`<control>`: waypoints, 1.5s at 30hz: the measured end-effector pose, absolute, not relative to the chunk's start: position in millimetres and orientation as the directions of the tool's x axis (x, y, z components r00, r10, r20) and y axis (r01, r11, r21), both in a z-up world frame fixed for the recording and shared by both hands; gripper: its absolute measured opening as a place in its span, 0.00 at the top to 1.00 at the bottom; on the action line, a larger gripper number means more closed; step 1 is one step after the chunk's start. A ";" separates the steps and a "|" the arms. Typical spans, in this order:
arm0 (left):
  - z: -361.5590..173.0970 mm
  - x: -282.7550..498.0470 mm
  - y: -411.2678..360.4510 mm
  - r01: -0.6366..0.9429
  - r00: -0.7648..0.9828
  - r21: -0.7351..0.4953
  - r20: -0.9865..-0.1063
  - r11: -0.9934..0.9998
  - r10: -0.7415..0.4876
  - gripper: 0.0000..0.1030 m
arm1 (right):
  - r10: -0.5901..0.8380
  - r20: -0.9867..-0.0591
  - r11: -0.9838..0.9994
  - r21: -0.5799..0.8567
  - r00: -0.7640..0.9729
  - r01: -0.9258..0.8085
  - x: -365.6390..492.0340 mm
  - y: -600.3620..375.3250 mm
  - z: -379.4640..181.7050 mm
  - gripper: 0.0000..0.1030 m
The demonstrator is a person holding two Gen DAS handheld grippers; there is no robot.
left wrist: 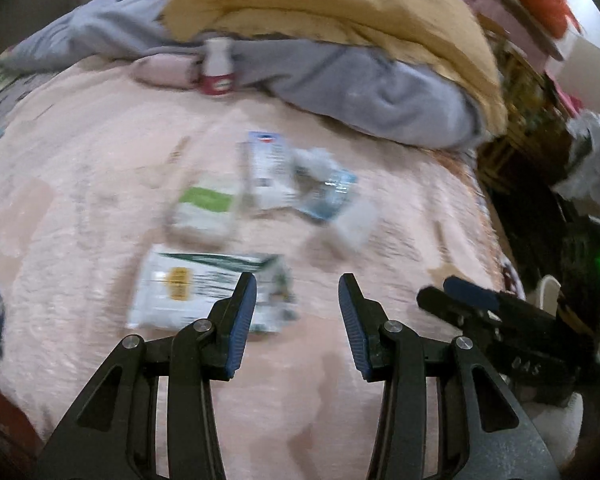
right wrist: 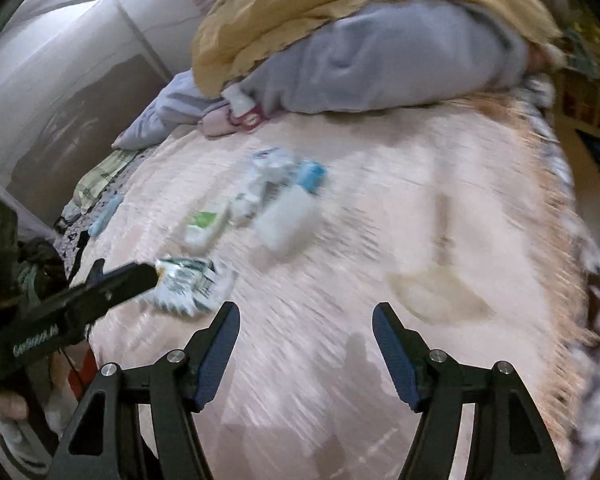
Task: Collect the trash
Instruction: 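Swing both open grippers back over the bed, then grasp the white milk pouch with the left gripper while the right gripper grasps the white sponge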
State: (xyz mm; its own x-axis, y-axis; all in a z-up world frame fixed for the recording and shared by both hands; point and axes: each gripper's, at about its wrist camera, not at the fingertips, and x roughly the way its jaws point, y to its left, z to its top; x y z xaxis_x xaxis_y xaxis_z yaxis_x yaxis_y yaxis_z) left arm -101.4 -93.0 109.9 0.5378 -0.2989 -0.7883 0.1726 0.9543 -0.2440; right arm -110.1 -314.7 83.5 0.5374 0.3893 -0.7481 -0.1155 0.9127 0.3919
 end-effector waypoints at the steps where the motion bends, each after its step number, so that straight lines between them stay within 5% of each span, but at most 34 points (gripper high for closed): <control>1: 108.6 -99.2 -85.0 0.157 0.535 -0.247 -0.792 0.956 -0.293 0.58 | 0.392 -0.747 0.912 0.392 0.537 -0.121 -101.7 -305.8 82.4 0.35; 4: 101.5 -91.7 -52.1 0.091 0.533 -0.266 -0.801 0.960 -0.272 0.50 | 0.381 -0.750 0.917 0.382 0.541 -0.116 -71.2 -279.4 77.2 0.28; 18: 53.4 -61.5 -9.4 -0.014 0.455 -0.278 -0.857 0.960 -0.242 0.47 | 0.390 -0.772 0.901 0.432 0.502 -0.035 -11.9 -267.0 40.6 0.28; 20: 49.1 -60.8 -16.5 0.001 0.448 -0.281 -0.858 0.960 -0.251 0.38 | 0.396 -0.762 0.895 0.444 0.513 -0.032 -10.5 -270.7 39.3 0.32; 25: 41.9 -57.0 -32.2 0.025 0.427 -0.286 -0.863 0.958 -0.268 0.36 | 0.387 -0.767 0.903 0.428 0.512 -0.042 -7.7 -272.8 40.1 0.58; 32: 63.0 -71.3 -41.7 0.107 0.468 -0.353 -0.807 0.929 -0.360 0.67 | 0.376 -0.754 0.919 0.379 0.538 -0.112 -34.6 -277.5 62.0 0.60; 45: 121.4 -111.9 -80.3 0.237 0.530 -0.376 -0.722 0.896 -0.444 0.80 | 0.334 -0.701 0.934 0.339 0.630 -0.118 -122.3 -321.6 115.3 0.60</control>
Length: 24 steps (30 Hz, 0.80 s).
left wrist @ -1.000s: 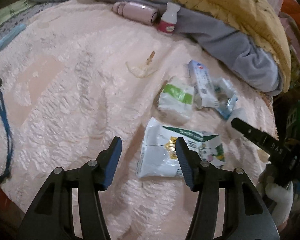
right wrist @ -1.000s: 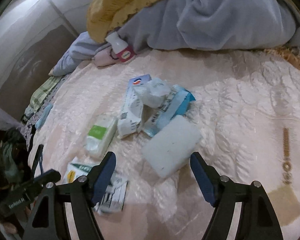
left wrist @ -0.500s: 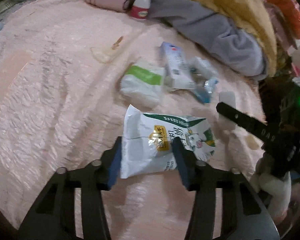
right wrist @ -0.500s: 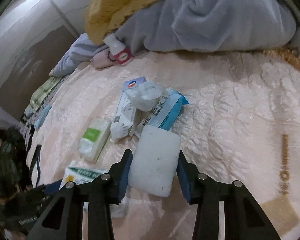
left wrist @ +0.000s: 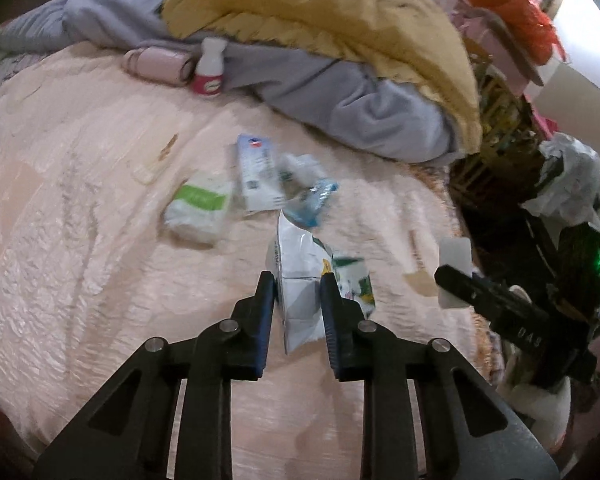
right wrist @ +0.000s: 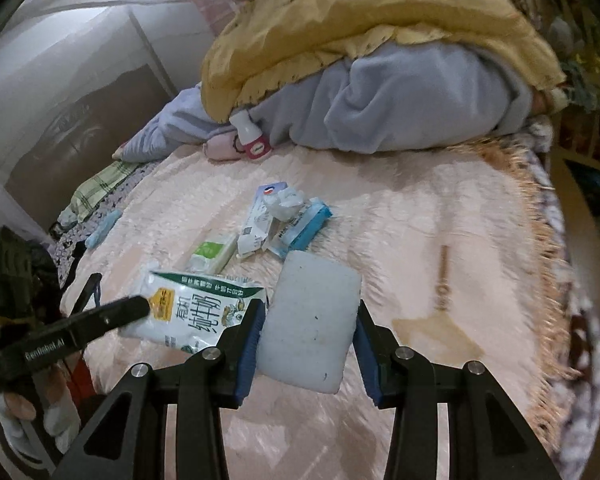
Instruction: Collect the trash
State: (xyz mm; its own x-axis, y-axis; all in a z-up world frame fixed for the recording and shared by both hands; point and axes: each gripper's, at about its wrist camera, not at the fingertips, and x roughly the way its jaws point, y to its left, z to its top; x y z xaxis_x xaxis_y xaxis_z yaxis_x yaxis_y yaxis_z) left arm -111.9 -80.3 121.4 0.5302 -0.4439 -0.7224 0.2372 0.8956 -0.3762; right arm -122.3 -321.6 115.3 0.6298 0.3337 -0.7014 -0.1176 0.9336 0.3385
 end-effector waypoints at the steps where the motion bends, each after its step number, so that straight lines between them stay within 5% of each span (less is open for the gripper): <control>1: 126.0 -115.4 -85.0 0.248 0.536 -0.375 -0.715 0.893 -0.449 0.80 | 0.334 -0.701 0.934 0.339 0.630 -0.118 -122.3 -321.6 115.3 0.60; 24: 135.7 -130.6 -168.7 0.367 0.551 -0.309 -0.687 0.877 -0.473 0.82 | 0.298 -0.690 0.931 0.362 0.660 -0.042 -181.7 -377.0 117.1 0.60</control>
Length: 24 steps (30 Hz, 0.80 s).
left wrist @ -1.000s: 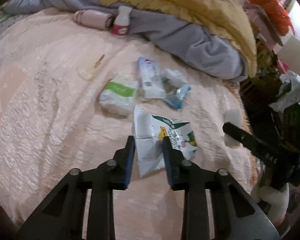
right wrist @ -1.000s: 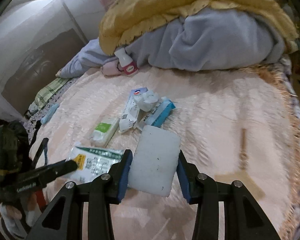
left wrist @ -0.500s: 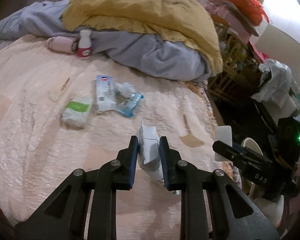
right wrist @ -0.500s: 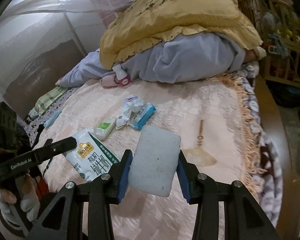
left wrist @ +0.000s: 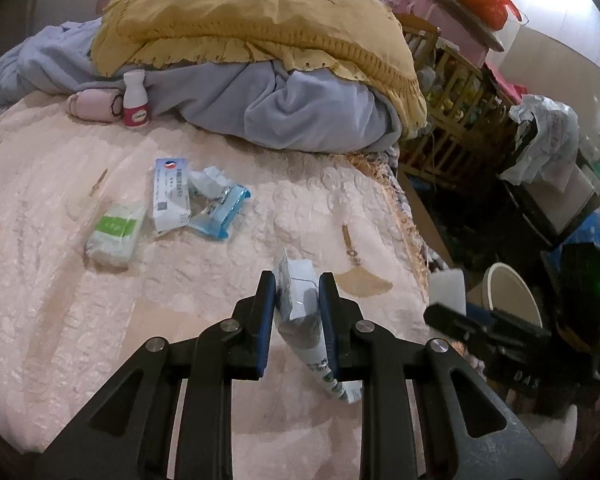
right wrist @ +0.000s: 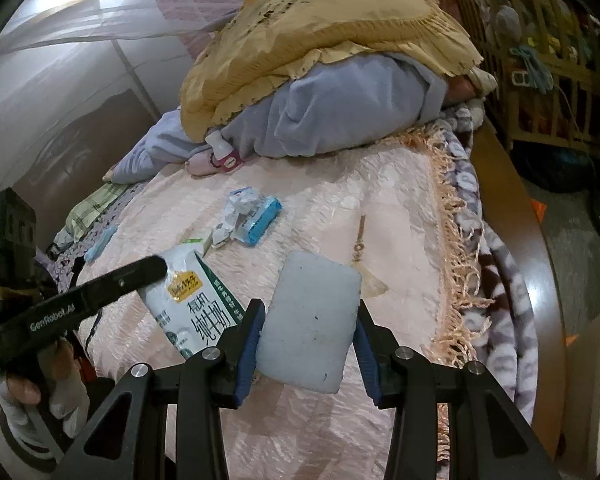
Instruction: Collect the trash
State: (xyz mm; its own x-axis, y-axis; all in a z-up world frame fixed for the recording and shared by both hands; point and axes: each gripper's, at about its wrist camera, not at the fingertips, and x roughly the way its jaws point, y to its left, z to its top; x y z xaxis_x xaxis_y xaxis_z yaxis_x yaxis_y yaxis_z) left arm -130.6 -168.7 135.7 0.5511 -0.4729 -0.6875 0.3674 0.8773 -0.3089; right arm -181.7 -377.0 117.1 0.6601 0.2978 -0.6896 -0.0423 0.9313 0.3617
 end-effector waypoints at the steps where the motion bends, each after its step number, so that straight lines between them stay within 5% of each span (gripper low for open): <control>1: 134.2 -127.5 -171.3 0.361 0.557 -0.315 -0.682 0.878 -0.474 0.82 | 0.299 -0.689 0.930 0.365 0.660 -0.041 -181.7 -378.5 116.1 0.60; 6: 130.5 -114.2 -182.6 0.362 0.572 -0.377 -0.632 0.853 -0.522 0.78 | 0.301 -0.686 0.926 0.376 0.662 -0.031 -181.8 -386.6 112.9 0.60; 10: 119.6 -99.2 -196.4 0.353 0.585 -0.377 -0.625 0.857 -0.516 0.47 | 0.304 -0.686 0.919 0.394 0.661 -0.014 -181.4 -395.0 108.1 0.60; 11: 115.5 -95.0 -198.7 0.338 0.589 -0.369 -0.634 0.865 -0.501 0.45 | 0.306 -0.686 0.917 0.399 0.660 -0.010 -180.9 -397.0 106.7 0.60; 18: 62.3 -71.1 -209.3 0.274 0.419 -0.426 -0.754 0.862 -0.506 0.46 | 0.316 -0.688 0.906 0.423 0.654 0.007 -180.5 -409.3 98.1 0.60; 20: 58.9 -74.2 -207.7 0.274 0.415 -0.430 -0.754 0.860 -0.509 0.64 | 0.317 -0.687 0.904 0.428 0.653 0.011 -180.0 -412.2 96.0 0.60; 24: 64.5 -78.5 -204.7 0.286 0.417 -0.433 -0.747 0.855 -0.518 0.72 | 0.324 -0.689 0.899 0.438 0.648 0.017 -178.2 -415.2 91.2 0.60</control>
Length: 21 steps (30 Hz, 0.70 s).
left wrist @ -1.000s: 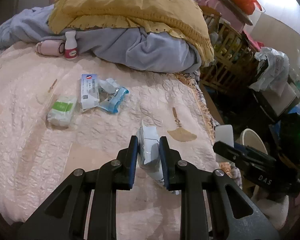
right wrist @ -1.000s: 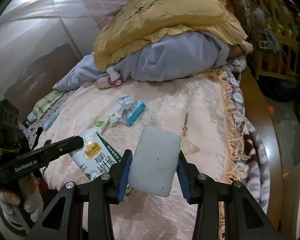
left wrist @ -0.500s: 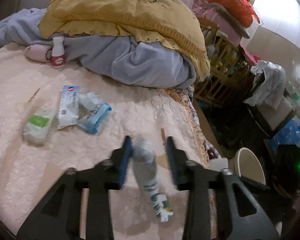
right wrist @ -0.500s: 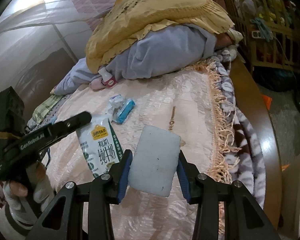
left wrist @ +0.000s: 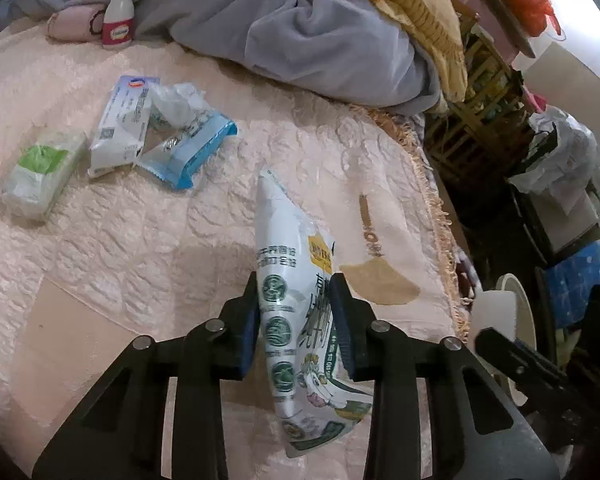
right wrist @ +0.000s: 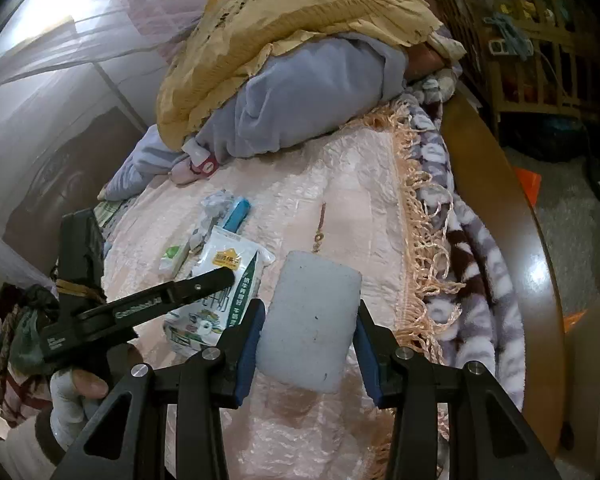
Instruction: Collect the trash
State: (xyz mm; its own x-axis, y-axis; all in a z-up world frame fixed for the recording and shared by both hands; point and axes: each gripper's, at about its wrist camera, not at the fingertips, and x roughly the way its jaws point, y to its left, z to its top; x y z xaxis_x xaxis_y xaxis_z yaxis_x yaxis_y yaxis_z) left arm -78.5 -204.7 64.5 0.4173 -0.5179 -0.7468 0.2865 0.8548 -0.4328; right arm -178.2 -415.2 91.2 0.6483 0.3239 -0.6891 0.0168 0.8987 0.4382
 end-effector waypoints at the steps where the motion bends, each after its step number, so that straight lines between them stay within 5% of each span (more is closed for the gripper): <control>1: 67.8 -80.8 -204.6 0.292 0.422 -0.430 -0.744 0.854 -0.518 0.73 | 0.324 -0.689 0.899 0.438 0.648 0.015 -178.5 -414.7 91.5 0.60; 21: 128.3 -141.3 -269.7 0.491 0.422 -0.372 -0.689 0.788 -0.589 0.78 | 0.235 -0.654 0.932 0.362 0.719 0.025 -226.8 -433.5 138.8 0.59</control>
State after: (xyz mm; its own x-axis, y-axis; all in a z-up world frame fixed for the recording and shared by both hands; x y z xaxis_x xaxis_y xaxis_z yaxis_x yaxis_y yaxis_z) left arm -141.3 -269.7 128.3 0.4223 -0.5886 -0.6894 0.4912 0.7878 -0.3717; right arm -226.8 -433.5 138.8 0.7190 0.2347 -0.6542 0.0255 0.9317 0.3622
